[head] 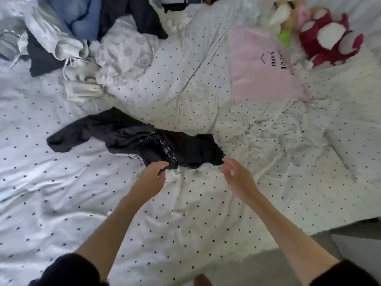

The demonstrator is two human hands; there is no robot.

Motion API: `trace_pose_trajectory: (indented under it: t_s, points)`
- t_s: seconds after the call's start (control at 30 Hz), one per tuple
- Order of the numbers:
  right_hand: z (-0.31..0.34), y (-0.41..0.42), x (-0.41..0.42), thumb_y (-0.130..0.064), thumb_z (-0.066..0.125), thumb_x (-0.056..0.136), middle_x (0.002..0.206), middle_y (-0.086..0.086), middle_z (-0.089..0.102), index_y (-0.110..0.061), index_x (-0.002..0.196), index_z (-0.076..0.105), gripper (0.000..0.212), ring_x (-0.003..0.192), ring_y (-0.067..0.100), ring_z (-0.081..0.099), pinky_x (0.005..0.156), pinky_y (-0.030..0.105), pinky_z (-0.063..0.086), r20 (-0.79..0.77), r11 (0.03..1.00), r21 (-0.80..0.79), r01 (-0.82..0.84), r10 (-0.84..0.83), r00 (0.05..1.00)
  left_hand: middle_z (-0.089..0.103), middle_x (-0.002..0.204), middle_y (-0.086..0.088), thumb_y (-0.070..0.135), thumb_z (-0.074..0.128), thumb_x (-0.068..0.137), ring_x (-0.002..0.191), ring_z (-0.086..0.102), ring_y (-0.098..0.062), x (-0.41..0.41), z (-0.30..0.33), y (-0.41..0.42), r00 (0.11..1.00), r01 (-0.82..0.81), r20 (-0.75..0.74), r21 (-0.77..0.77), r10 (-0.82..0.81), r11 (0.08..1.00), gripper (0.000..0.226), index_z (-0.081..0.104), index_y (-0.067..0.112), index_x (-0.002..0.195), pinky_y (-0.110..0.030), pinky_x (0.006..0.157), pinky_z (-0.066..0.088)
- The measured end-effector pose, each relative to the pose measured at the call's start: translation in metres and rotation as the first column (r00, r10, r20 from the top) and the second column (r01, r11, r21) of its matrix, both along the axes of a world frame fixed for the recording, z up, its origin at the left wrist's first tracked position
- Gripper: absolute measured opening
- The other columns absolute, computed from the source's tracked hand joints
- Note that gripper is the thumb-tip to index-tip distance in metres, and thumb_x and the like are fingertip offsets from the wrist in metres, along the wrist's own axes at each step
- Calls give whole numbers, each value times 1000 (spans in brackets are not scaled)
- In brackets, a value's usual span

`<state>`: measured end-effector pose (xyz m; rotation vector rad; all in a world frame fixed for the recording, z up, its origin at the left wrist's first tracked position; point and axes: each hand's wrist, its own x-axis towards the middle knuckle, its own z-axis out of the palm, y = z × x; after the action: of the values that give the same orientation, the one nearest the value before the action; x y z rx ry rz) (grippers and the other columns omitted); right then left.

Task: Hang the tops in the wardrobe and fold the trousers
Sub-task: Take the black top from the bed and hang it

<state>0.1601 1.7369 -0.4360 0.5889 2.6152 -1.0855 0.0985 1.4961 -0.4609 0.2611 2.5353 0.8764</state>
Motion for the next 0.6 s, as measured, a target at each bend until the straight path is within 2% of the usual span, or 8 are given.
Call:
trace_pose_trajectory:
  t_s: [0.07,0.13,0.23,0.33,0.37,0.43,0.5,0.6]
  points:
    - [-29,19,-31,-17,40,99,133,4,53,-17,137,44,38,121,16,50,96,28,41,43,997,12,-71,70,997,49,135,-6,7,42,96,117,52,-23,-18,-19,16,991,-131,23,-40,132,991,38,49,12,133,-20,91,36]
    - [-52,21,-56,-18,43,98,135,5,51,-15,139,42,40,124,18,47,102,32,39,60,979,63,-192,188,980,44,137,-7,6,44,94,121,46,-25,-26,-34,22,964,-266,-11,-85,266,960,41,47,12,134,-27,96,36]
    - [-92,7,-93,-28,48,97,140,5,46,-13,142,38,48,131,22,38,104,34,36,47,916,106,-387,384,922,37,138,-15,5,54,90,126,37,-31,-33,-61,19,861,-506,-117,-90,495,858,50,39,7,138,-39,104,33]
    - [-118,-18,-123,-40,53,93,137,3,49,-14,140,43,54,129,22,40,100,35,39,-60,876,133,-464,475,878,37,135,-17,9,64,87,126,36,-31,-41,-75,16,734,-677,-63,10,676,736,65,29,6,142,-34,103,31]
    - [-128,-29,-133,-45,54,91,135,2,52,-14,138,46,57,126,23,43,96,36,39,-88,863,168,-476,494,865,46,126,-14,11,65,87,121,42,-30,-47,-79,16,661,-750,-7,50,751,660,64,29,6,140,-32,97,35]
    - [-136,-45,-146,-48,53,90,131,2,53,-15,135,50,56,121,25,45,90,37,38,-58,838,258,-480,510,858,59,86,-5,16,63,89,98,55,-29,-56,-80,20,553,-833,74,78,830,548,49,39,5,130,-28,77,38]
    - [-142,-57,-153,-34,49,95,121,2,54,-17,124,57,34,115,24,46,84,33,35,0,799,319,-510,538,843,52,67,4,17,59,91,77,53,-22,-57,-78,28,596,-803,33,23,803,595,26,52,3,112,-25,64,35]
    - [-142,-59,-151,-16,42,95,108,0,59,-17,105,64,24,101,21,50,79,31,35,9,801,246,-546,561,828,56,70,8,15,58,91,65,53,-6,-34,-71,42,727,-686,28,-11,686,727,9,56,7,90,-12,52,38]
